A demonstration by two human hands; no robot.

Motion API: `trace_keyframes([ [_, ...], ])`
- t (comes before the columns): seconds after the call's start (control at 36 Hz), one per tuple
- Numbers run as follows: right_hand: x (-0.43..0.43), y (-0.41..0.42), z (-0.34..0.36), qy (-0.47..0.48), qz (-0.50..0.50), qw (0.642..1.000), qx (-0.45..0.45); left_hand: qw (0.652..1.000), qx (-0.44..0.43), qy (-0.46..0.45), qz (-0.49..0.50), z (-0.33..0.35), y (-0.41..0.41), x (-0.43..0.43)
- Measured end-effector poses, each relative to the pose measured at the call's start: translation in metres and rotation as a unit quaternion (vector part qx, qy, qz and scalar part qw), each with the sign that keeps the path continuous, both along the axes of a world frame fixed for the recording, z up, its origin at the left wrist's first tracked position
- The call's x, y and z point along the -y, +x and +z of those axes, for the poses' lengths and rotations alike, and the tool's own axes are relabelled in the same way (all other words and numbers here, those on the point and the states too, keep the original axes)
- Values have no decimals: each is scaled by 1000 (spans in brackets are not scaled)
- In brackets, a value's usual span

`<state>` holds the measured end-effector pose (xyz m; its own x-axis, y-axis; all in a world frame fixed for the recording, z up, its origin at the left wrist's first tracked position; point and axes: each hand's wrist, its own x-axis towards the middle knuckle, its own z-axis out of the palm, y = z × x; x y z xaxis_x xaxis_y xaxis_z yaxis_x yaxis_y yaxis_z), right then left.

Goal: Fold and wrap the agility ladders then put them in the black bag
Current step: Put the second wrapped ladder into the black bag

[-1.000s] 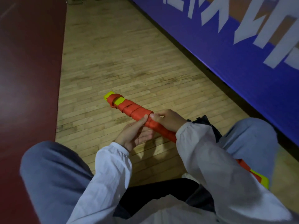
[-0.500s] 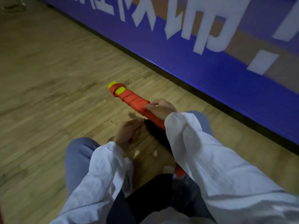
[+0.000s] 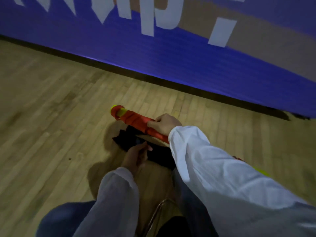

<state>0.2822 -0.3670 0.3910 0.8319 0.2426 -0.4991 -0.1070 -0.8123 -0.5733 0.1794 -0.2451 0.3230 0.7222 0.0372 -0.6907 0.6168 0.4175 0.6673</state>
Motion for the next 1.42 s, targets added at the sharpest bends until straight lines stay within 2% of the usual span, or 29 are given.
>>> trace_keyframes([
  [0.11,29,15,-45,-27,-16,999,-35,995,-71,-20,-72,-48,34,8],
  [0.22,60,32,-98,-39,-43,996,-66,978,-95,48,-180,-96,61,39],
  [0.28,74,37,-121,-45,-57,994,-77,969,-103,102,-201,-116,68,58],
  [0.36,94,38,-155,-59,-76,992,-85,959,-134,127,-214,-144,76,82],
  [0.47,127,38,-199,-67,-112,986,-101,928,-105,227,-277,-190,92,99],
  [0.56,157,34,-224,-60,-127,983,-119,873,-88,305,-370,-218,97,106],
  [0.64,187,34,-254,-67,-142,980,-120,812,-55,400,-422,-241,117,117],
  [0.72,214,39,-287,-77,-157,978,-111,792,-57,451,-408,-272,141,133],
  [0.78,224,39,-300,-74,-166,977,-107,759,-12,504,-412,-291,155,143],
  [0.81,230,39,-307,-69,-176,976,-108,735,6,520,-436,-302,161,147],
  [0.83,237,38,-314,-64,-185,975,-110,695,19,532,-483,-313,166,153],
  [0.89,249,36,-326,-64,-194,973,-109,636,52,544,-545,-334,175,161],
  [0.92,257,35,-332,-66,-199,972,-109,632,70,530,-560,-345,178,169],
  [0.97,268,34,-343,-64,-215,968,-111,597,127,516,-601,-362,187,186],
  [1.06,282,39,-359,-58,-246,961,-116,519,197,498,-666,-378,199,214],
  [1.14,291,44,-373,-45,-281,952,-112,448,198,507,-709,-391,212,222],
  [1.19,293,46,-378,-36,-298,948,-105,433,178,534,-704,-388,218,220],
  [1.22,293,46,-381,-33,-305,946,-102,445,165,558,-681,-383,220,217],
  [1.25,292,46,-382,-32,-310,945,-101,471,140,585,-645,-378,221,211],
  [1.31,289,46,-386,-26,-319,941,-107,507,50,630,-586,-371,223,194],
  [1.36,282,47,-389,-12,-325,938,-117,481,-38,653,-584,-368,224,173],
  [1.42,274,48,-392,-2,-324,938,-119,445,-68,665,-596,-365,225,156],
])
